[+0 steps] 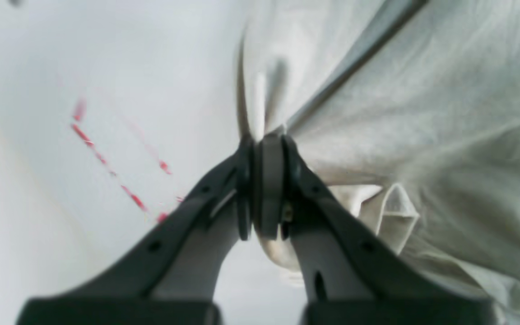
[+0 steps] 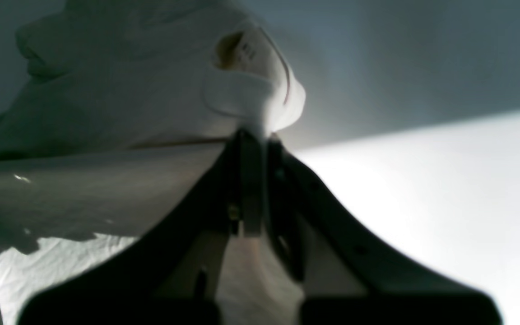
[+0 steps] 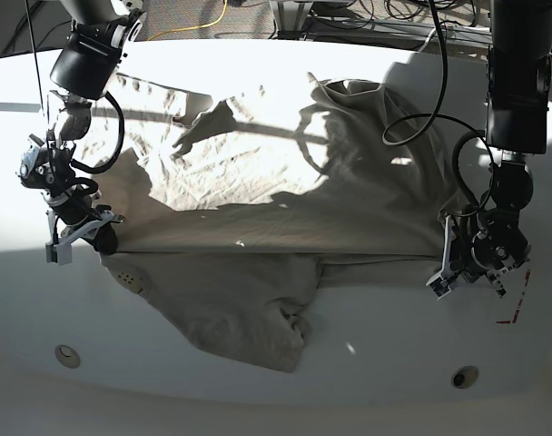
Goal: Layout the t-shirt on the table in an organized manner, then fold the t-shirt properly
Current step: 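Pull the held t-shirt edge toward the table front with both grippers, then drag the held edge back across the table, laying the shirt flat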
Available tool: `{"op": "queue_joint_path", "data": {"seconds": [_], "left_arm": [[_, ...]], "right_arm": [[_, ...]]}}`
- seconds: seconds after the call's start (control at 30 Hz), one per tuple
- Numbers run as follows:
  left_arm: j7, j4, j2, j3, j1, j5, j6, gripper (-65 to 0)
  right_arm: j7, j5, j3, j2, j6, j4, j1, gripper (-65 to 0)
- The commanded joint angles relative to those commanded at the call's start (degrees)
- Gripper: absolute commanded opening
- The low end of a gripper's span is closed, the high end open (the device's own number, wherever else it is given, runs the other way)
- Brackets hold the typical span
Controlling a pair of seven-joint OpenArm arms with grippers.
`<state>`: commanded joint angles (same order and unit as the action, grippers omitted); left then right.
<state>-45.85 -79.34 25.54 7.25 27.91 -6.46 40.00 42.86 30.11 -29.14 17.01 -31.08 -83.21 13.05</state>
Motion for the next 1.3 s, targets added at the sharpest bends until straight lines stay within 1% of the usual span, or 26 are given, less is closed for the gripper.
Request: {"op": "queue_joint_path", "data": {"seconds": [0.1,0.2,0.4,0.57,0.77,0.87,0.97,1.07,1.17,1.3], "left_arm": [[-3.3,-4.6,-0.2,-2.3,0.0,0.1,0.0,-65.0],[-5.6,-9.1,-0.7,-4.4,0.0,0.2,0.0,-65.0],[-5.8,-15.1,-1.4,-6.7,0.4,0.2,0.0,-65.0],[-6.0,-19.0,-1.6,-6.8,2.9,0.2,0.0,-65.0],[-6.0,-19.8,-1.6,-6.8,7.3,0.2,0.0,-65.0],[-6.0,-19.9,-1.6,-6.9,9.8,0.2,0.0,-65.0],[-6.0,-19.9,-1.6,-6.9,12.1,0.2,0.0,-65.0],[-6.0,-19.7,-1.6,-6.9,14.1,0.2,0.0,-65.0],[-6.0,-19.7,-1.6,-6.9,15.7,0.2,0.0,-65.0],[-6.0,-19.7,-1.6,-6.9,18.4,0.2,0.0,-65.0]], "right_arm": [[0.1,0.0,0.0,-0.1,0.0,-3.3,0.1,-65.0],[0.9,0.0,0.4,-0.1,0.0,-6.0,1.2,-65.0],[4.3,-0.1,2.1,0.1,0.0,-9.5,4.3,-65.0],[4.6,-0.4,2.3,0.3,0.0,-10.0,7.9,-65.0],[4.7,-0.5,2.5,0.6,0.0,-9.9,13.3,-65.0],[6.2,-0.5,2.9,2.3,0.0,-9.9,16.2,-65.0],[7.6,-0.5,5.5,3.9,0.0,-9.8,18.8,-65.0],[7.6,-0.6,6.9,4.2,0.0,-9.8,19.5,-65.0],[7.6,-0.6,7.0,4.2,0.0,-9.8,20.8,-65.0],[7.6,-0.6,7.2,4.2,0.0,-6.5,23.4,-65.0]]}}
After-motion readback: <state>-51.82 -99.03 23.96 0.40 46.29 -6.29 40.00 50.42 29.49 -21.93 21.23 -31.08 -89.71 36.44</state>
